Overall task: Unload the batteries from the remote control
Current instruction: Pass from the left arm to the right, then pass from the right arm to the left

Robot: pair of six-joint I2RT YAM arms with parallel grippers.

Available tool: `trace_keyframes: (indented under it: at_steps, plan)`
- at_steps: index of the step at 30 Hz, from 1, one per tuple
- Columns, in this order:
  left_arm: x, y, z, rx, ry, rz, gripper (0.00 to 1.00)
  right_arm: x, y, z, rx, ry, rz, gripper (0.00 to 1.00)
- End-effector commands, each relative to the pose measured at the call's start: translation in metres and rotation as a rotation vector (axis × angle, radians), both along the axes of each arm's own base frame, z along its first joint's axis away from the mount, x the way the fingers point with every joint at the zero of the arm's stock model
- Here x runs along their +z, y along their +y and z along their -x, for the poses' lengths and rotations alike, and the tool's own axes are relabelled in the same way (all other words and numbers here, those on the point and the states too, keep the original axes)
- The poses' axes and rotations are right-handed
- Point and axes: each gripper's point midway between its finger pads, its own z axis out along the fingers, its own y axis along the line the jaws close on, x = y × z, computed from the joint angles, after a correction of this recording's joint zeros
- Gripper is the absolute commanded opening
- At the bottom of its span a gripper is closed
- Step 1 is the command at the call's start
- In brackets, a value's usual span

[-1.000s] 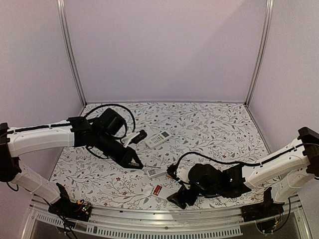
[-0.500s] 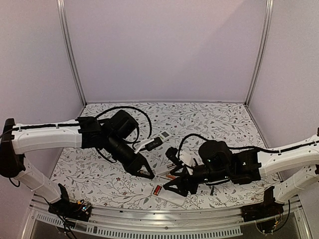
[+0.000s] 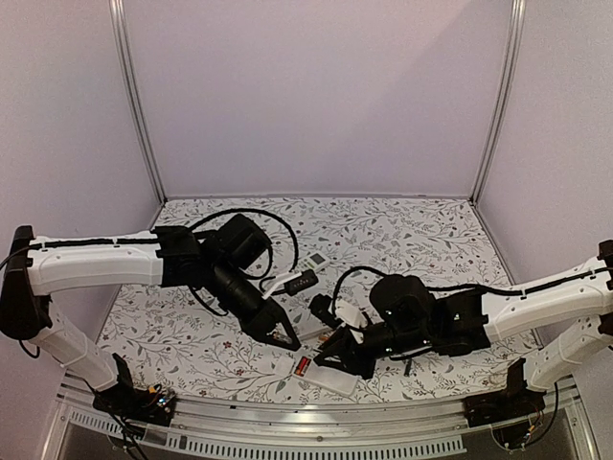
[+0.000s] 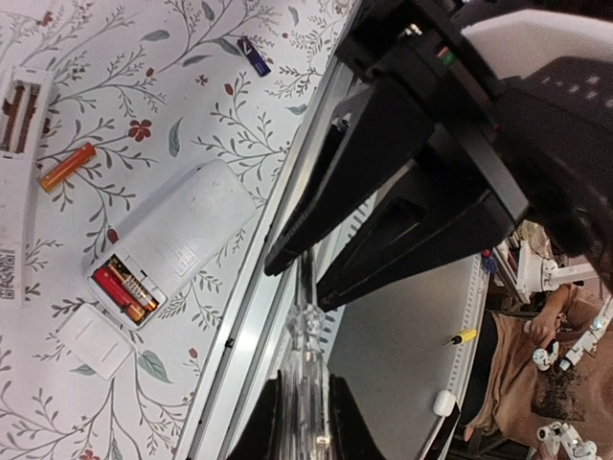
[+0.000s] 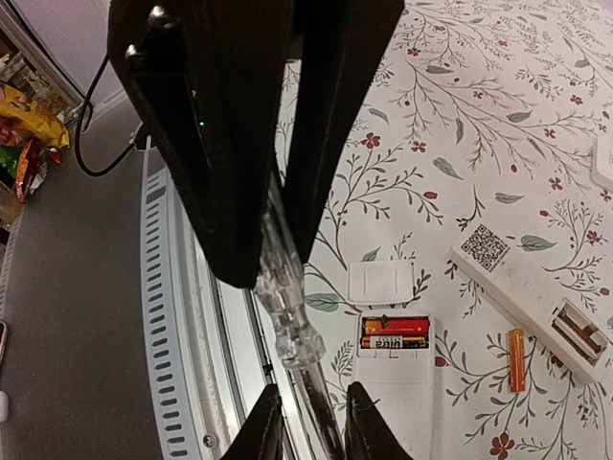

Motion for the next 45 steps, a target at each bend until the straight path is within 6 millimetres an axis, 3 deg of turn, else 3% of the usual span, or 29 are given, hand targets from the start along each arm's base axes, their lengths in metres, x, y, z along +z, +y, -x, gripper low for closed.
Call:
trace_keyframes:
  at_steps: [1, 4, 6, 7, 9, 13, 15, 19, 22, 26, 30, 36, 45]
  plan:
    - [0.015, -0.012, 0.003, -0.033, -0.013, 0.068, 0.01, 0.004, 0.009, 0.001, 0.019, 0.001, -0.029, 0.19]
    - [0.016, -0.014, 0.002, -0.029, -0.018, 0.08, 0.01, 0.005, 0.01, 0.001, 0.019, -0.002, -0.037, 0.02]
    - [0.017, -0.015, -0.001, -0.01, -0.028, 0.09, 0.05, 0.004, 0.008, -0.003, -0.005, -0.011, -0.04, 0.0]
    - [0.017, -0.015, -0.004, 0.006, -0.038, 0.092, 0.11, 0.006, 0.006, -0.004, -0.016, -0.012, -0.051, 0.0]
    - [0.017, -0.014, -0.015, 0.068, -0.091, 0.092, 0.4, 0.01, 0.0, -0.012, -0.073, -0.033, -0.069, 0.0]
    - [0.045, -0.015, -0.041, 0.215, -0.219, 0.212, 0.8, 0.024, -0.016, -0.033, -0.235, -0.058, -0.142, 0.0]
    - [0.06, -0.014, -0.052, 0.296, -0.267, 0.304, 0.88, 0.038, -0.02, -0.042, -0.311, -0.045, -0.213, 0.0]
    - [0.103, -0.013, -0.072, 0.467, -0.346, 0.544, 0.89, 0.063, -0.021, -0.051, -0.386, -0.047, -0.335, 0.0]
    - [0.122, -0.005, -0.081, 0.589, -0.384, 0.658, 0.89, 0.079, -0.02, -0.056, -0.431, -0.064, -0.401, 0.0]
    - [0.141, -0.005, -0.077, 0.651, -0.381, 0.792, 0.89, 0.095, -0.019, -0.063, -0.473, -0.078, -0.479, 0.0]
    - [0.138, -0.02, -0.068, 0.631, -0.355, 0.811, 0.82, 0.109, -0.014, -0.064, -0.48, -0.072, -0.549, 0.0]
    - [0.135, -0.032, -0.063, 0.609, -0.332, 0.817, 0.58, 0.11, -0.002, -0.059, -0.456, -0.071, -0.56, 0.0]
    - [0.121, -0.045, -0.067, 0.611, -0.297, 0.782, 0.4, 0.11, 0.0, -0.054, -0.438, -0.081, -0.557, 0.0]
